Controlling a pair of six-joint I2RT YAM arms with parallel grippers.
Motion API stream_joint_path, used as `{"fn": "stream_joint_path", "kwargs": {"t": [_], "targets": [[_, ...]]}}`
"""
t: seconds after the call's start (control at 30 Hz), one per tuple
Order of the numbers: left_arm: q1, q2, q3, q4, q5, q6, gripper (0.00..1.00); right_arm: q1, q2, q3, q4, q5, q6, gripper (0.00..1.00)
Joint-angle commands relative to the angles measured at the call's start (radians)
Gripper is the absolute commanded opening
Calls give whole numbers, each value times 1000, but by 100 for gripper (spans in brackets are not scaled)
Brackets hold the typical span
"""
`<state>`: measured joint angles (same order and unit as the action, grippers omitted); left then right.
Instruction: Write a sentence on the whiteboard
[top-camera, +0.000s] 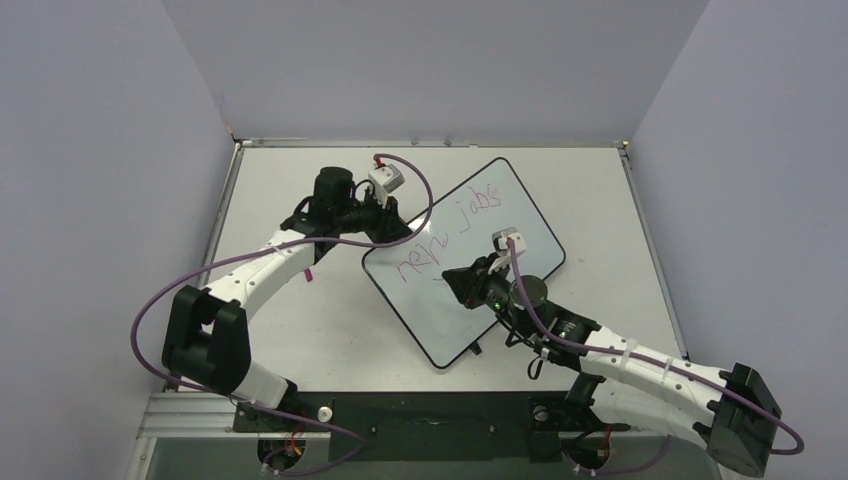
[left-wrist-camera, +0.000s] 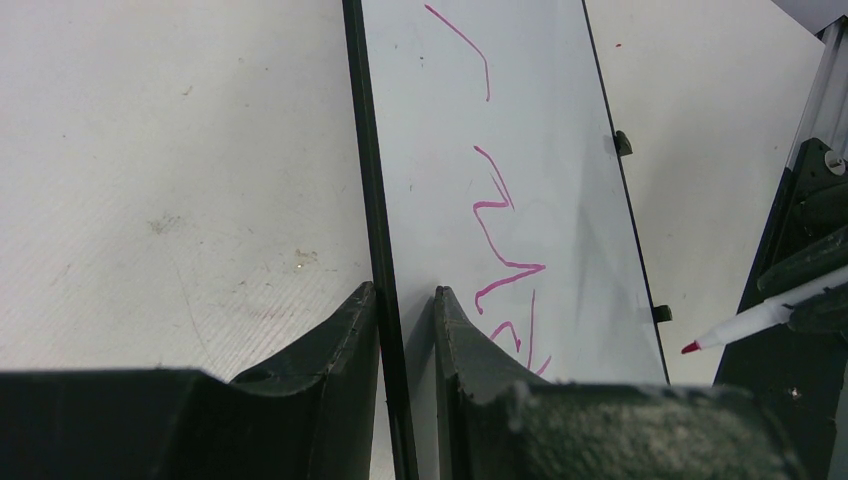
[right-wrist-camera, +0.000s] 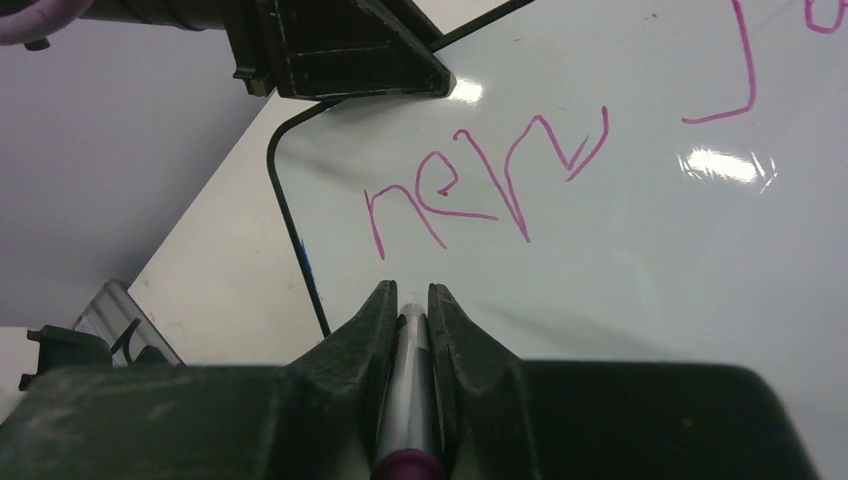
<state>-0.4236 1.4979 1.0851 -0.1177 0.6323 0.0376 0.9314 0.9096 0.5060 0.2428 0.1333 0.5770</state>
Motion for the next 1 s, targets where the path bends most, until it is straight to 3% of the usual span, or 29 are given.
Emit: {"fn": "stream_joint_path", "kwargs": {"t": [0.0, 0.53, 0.97], "targets": [[-4, -19, -15, 76, -29, 58, 0, 44, 22, -7, 92, 36, -48, 0], [-4, -46, -37, 99, -77, 39, 0, 188, 127, 17, 134, 164, -101, 0], [-4, -57, -46, 102, -72, 34, 0, 215, 155, 38, 101, 161, -122, 0]]}}
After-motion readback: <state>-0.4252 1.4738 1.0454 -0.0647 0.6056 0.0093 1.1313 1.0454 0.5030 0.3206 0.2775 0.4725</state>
